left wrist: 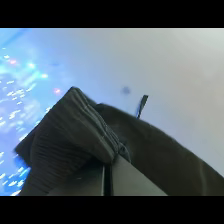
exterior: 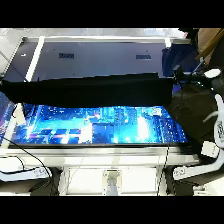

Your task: Fold the clothes and pants, and hang the long-sleeved shirts on hangers.

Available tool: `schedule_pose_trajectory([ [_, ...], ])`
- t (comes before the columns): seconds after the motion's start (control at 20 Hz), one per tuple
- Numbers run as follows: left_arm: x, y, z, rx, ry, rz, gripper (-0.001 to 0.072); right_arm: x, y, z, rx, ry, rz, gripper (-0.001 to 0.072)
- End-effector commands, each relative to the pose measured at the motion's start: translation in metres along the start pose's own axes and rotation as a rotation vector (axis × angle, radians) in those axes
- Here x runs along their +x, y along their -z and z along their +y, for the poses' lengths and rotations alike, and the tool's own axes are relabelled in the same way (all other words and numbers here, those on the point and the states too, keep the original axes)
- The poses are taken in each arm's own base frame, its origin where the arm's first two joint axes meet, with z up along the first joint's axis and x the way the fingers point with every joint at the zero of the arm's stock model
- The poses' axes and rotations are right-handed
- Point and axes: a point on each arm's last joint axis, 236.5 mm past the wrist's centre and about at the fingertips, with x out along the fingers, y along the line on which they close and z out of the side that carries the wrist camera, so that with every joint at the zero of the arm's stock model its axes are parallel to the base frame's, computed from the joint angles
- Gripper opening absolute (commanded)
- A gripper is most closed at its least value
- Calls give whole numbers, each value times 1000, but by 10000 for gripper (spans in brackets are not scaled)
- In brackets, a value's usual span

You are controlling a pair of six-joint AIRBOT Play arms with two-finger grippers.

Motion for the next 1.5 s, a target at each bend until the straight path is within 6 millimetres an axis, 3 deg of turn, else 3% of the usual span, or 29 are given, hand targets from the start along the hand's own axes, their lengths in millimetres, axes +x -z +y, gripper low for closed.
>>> schedule_pose_trajectory([
  [0.0, 40, 12, -16, 16, -10, 23, 14, 46, -28, -6, 5, -3, -39, 5],
  [0.2, 62, 15, -33, 35, 14, -20, 15, 80, -47, -4, -9, -9, -110, 5],
  [0.5, 80, 25, -46, 36, 31, -27, 16, 94, -56, 6, -13, -20, -192, 15],
  [0.55, 81, 24, -45, 27, 31, -32, 16, 95, -59, 9, -16, -24, -211, 88],
  [0.6, 80, 20, -46, 1, 33, -49, 16, 94, -63, 11, -15, -27, -229, 280],
  [0.65, 78, 11, -43, -43, 32, -78, 16, 92, -68, 10, 14, -32, -244, 365],
  [0.75, 72, -4, -37, -124, 32, -114, 26, 84, -77, 11, 33, -42, -252, 365],
  [0.8, 68, -10, -36, -132, 33, -123, 91, 79, -80, 13, 31, -46, -243, 364],
  [0.9, 57, -22, -41, -128, 44, -148, 478, 69, -80, 13, 13, -43, -191, 365],
  [0.95, 50, -28, -45, -125, 51, -163, 519, 62, -77, 7, -8, -23, -149, 365],
  [1.05, 36, -37, -54, -118, 67, -183, 519, 48, -65, -12, -50, 37, -44, 365],
  [1.15, 17, -44, -68, -79, 87, -193, 519, 36, -49, -33, -73, 74, 63, 368],
  [1.25, -7, -43, -96, 25, 121, -184, 517, 25, -44, -52, -86, 95, 119, 397],
  [1.3, -20, -39, -114, 105, 144, -175, 517, 20, -48, -61, -70, 101, 117, 455],
  [1.45, -58, -7, -183, 432, 244, -133, 513, 16, -57, -90, -35, 114, 111, 464],
])
